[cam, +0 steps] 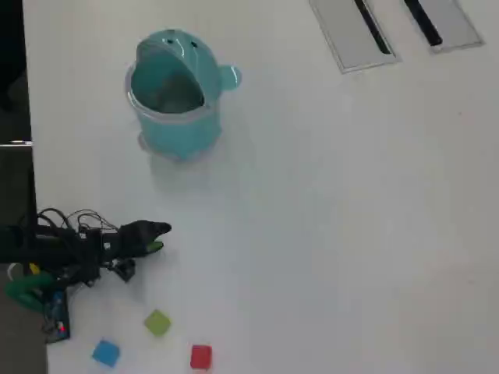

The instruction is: Grasp RGB lego blocks and put them in the bin one by one.

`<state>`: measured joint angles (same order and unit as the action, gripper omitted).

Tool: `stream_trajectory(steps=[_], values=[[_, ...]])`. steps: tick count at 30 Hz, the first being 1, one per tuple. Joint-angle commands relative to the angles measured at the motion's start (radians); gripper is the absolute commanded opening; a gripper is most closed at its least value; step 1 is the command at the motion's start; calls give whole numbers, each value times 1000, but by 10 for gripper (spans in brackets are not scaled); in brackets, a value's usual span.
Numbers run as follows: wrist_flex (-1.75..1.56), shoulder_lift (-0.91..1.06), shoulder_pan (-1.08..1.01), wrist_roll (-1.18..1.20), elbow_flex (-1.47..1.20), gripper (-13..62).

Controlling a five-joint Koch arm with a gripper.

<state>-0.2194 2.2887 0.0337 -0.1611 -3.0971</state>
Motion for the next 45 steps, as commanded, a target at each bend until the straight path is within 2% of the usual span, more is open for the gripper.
stream_trajectory(steps=[1, 45], values=[[-6, 57, 0, 20, -74, 345], [-26, 58, 17, -26, -74, 340]])
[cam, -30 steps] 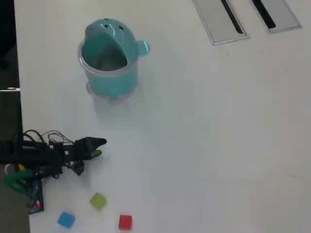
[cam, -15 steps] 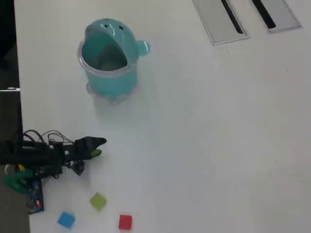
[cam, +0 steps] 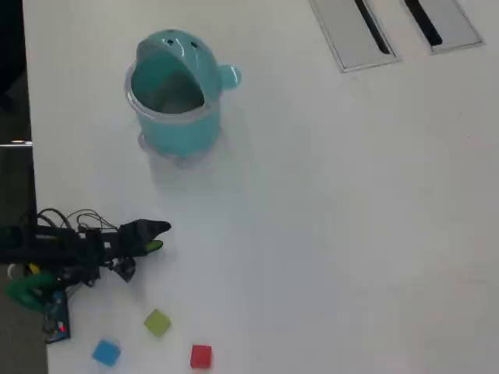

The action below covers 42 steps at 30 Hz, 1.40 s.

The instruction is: Grasp RGB lego blocks and put them in the bin one by one.

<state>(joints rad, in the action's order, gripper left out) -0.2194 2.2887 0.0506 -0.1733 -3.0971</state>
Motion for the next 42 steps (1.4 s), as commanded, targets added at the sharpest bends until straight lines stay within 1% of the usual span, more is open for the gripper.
stream_trajectory(steps=[1, 11, 16, 23, 28, 31, 32, 36, 40, 42], values=[[-26, 58, 0, -14, -74, 340], [-55, 60, -3, -18, -74, 340], [-160, 60, -5, -23, -74, 339], [-362, 61, -52, -172, -71, 330], [-454, 61, -63, -187, -74, 330], [-485, 61, -97, -295, -74, 330], [-497, 61, -121, -405, -74, 330], [-514, 63, -149, -581, -72, 331], [-568, 64, -210, -696, -69, 333], [-594, 64, -236, -718, -66, 332]])
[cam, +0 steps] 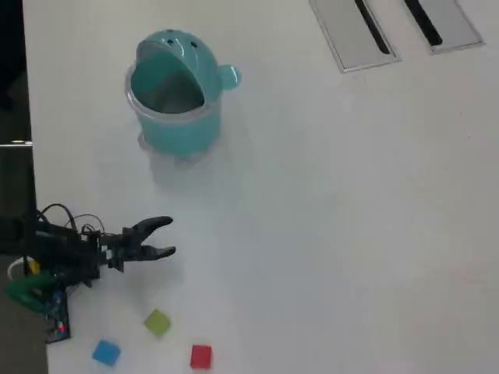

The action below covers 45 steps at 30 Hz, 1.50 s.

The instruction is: Grasp RGB lego blocks and put them in the bin one by one.

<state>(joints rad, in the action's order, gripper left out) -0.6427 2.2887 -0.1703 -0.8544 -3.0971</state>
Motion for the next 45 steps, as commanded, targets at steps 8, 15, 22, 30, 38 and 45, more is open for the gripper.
stream_trajectory(steps=[8, 15, 22, 30, 38, 45], values=[[-193, 64, -84, -345, -64, 335], [-206, 64, -164, -560, -71, 345], [-324, 64, -299, -706, -72, 345], [-362, 66, -379, -715, -72, 346], [-356, 66, -517, -715, -74, 346], [-408, 66, -584, -710, -74, 346]])
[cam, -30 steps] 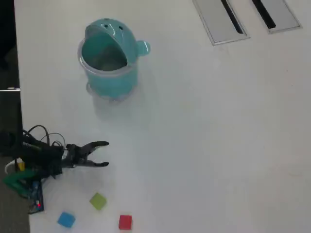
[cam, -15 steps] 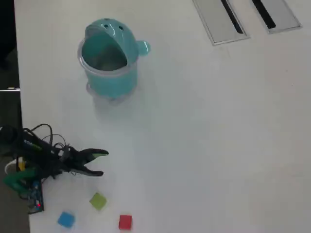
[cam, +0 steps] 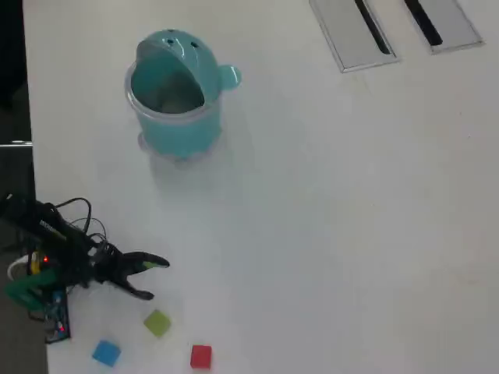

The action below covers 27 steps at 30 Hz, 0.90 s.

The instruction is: Grasp RGB lego blocks and put them in the bin one by one.

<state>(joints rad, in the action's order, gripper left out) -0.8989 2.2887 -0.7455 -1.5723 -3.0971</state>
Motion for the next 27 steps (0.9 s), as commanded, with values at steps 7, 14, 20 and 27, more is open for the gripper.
stream_trajectory(steps=[7, 14, 20, 27], values=[[-143, 66, 0, 6, -69, 346], [-37, 61, -23, -52, 5, 345], [75, 57, -18, -52, 64, 345], [107, 46, -25, -52, 89, 349]])
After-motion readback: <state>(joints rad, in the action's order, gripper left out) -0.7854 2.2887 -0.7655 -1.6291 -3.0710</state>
